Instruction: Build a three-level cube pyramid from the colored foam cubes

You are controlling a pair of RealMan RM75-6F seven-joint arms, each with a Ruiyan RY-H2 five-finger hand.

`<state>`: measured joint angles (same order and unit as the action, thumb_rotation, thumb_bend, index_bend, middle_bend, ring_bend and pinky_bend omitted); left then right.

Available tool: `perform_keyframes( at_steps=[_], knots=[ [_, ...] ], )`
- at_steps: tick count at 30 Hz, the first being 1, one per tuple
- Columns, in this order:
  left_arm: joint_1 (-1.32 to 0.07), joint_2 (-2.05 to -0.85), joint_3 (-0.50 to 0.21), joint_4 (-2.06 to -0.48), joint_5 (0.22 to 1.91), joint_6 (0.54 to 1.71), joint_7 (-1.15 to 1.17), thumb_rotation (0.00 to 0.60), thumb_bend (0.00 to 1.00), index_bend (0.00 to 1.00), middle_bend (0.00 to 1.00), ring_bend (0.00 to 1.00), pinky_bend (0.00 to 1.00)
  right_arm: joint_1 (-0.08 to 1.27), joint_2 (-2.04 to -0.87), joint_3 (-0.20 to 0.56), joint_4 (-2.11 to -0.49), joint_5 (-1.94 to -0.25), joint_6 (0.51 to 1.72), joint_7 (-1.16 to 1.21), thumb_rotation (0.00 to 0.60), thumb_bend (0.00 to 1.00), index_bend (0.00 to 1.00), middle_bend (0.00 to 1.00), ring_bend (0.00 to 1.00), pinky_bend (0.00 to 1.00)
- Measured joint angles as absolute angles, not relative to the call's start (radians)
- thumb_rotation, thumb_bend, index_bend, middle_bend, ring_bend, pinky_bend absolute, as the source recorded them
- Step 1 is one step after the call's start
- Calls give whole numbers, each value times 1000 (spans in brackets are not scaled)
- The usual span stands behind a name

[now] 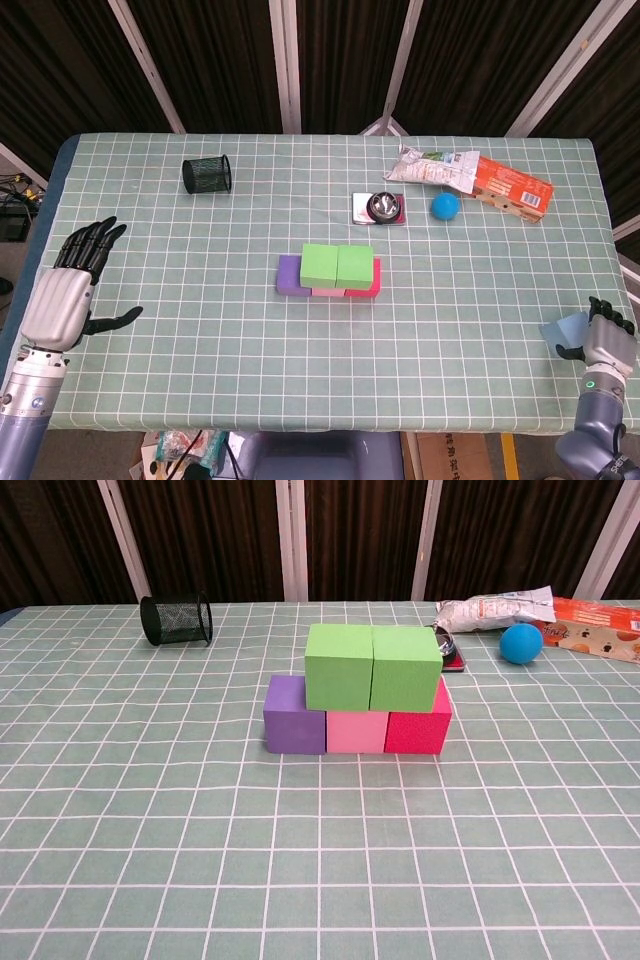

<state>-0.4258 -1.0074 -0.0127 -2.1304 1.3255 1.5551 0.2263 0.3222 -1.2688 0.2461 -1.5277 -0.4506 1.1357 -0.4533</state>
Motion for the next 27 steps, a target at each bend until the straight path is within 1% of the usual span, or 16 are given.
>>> perform_keyframes(
  at_steps=[1, 2, 4, 5, 6, 8, 12, 17, 21, 27],
  knots=[
    [-424, -1007, -14, -2130, 1326, 1553, 226, 600, 125, 0, 1, 0, 0, 324, -1269, 248, -1525, -447, 1134, -455, 600, 253, 0, 12, 0, 0],
    [-423, -1007, -16, -2130, 1327, 1552, 226, 600, 125, 0, 1, 0, 0, 325, -1270, 248, -1523, -443, 1133, -456, 600, 253, 0, 42, 0, 0],
    [-417, -1006, -21, -2130, 1328, 1546, 225, 600, 124, 0, 1, 0, 0, 327, -1271, 248, -1519, -437, 1131, -459, 600, 252, 0, 105, 8, 0],
    [-415, -1005, -24, -2130, 1329, 1544, 224, 600, 124, 0, 1, 0, 0, 329, -1272, 247, -1515, -433, 1129, -460, 600, 252, 0, 156, 24, 0],
    [-412, -1005, -26, -2130, 1330, 1541, 223, 600, 125, 0, 1, 0, 0, 330, -1274, 246, -1513, -433, 1129, -460, 600, 252, 0, 197, 50, 0],
    [-406, -1003, -33, -2130, 1332, 1535, 221, 600, 125, 0, 1, 0, 0, 331, -1277, 243, -1507, -433, 1127, -460, 600, 253, 0, 245, 96, 0],
    [-396, -1000, -44, -2130, 1335, 1522, 218, 600, 124, 0, 1, 0, 0, 334, -1279, 237, -1500, -429, 1119, -463, 600, 252, 0, 318, 192, 0],
    [-383, -996, -57, -2129, 1341, 1512, 211, 600, 125, 0, 1, 0, 0, 337, -1278, 233, -1498, -434, 1114, -462, 600, 253, 0, 375, 257, 0],
    [-374, -994, -68, -2129, 1344, 1505, 208, 600, 124, 0, 1, 0, 0, 336, -1278, 229, -1502, -459, 1118, -452, 600, 253, 0, 439, 298, 0],
    [-364, -990, -84, -2131, 1345, 1494, 205, 600, 125, 0, 1, 0, 0, 334, -1262, 229, -1545, -513, 1122, -423, 600, 252, 0, 447, 299, 0]
  ],
)
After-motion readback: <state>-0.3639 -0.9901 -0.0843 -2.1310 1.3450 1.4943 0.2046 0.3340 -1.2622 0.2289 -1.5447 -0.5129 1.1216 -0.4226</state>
